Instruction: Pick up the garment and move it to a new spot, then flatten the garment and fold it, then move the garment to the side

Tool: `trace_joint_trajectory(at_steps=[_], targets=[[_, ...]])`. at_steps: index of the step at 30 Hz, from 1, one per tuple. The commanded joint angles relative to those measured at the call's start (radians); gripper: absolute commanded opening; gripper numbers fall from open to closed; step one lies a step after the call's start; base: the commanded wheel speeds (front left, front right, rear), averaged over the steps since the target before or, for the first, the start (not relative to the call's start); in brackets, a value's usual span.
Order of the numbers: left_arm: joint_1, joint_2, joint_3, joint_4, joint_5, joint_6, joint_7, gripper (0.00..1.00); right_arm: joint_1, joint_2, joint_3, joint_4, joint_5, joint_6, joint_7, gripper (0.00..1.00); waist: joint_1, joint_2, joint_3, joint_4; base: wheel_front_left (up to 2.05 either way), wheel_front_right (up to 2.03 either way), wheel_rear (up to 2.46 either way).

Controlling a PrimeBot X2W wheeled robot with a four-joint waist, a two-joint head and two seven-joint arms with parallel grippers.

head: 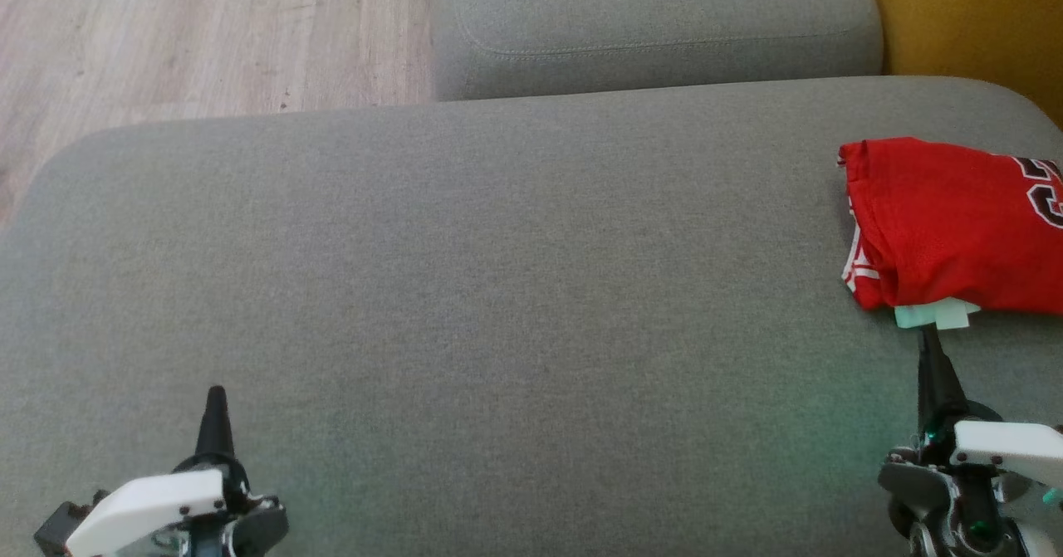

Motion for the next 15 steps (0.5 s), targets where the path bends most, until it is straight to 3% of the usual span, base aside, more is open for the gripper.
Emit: trace_joint_trajectory(at_steps=[1,10,15], targets=[[-0.066,-0.001,0.050,-0.029,-0.022,-0.013,0.013,0.00,-0.057,-0.006,0.012,-0.039,0.034,0.006,0.011,0.00,0.0000,0.0000,0.002,-0.001,0.00,0.00,0.00],[-0.087,-0.017,0.095,-0.028,-0.099,-0.041,0.040,0.00,-0.078,-0.007,0.001,-0.042,0.148,0.007,0.032,0.00,0.0000,0.0000,0.012,-0.006,0.00,0.00,0.00],[-0.087,-0.018,0.096,-0.028,-0.099,-0.041,0.040,0.00,-0.078,-0.007,0.001,-0.042,0.148,0.007,0.032,0.00,0.0000,0.0000,0.012,-0.006,0.00,0.00,0.00]])
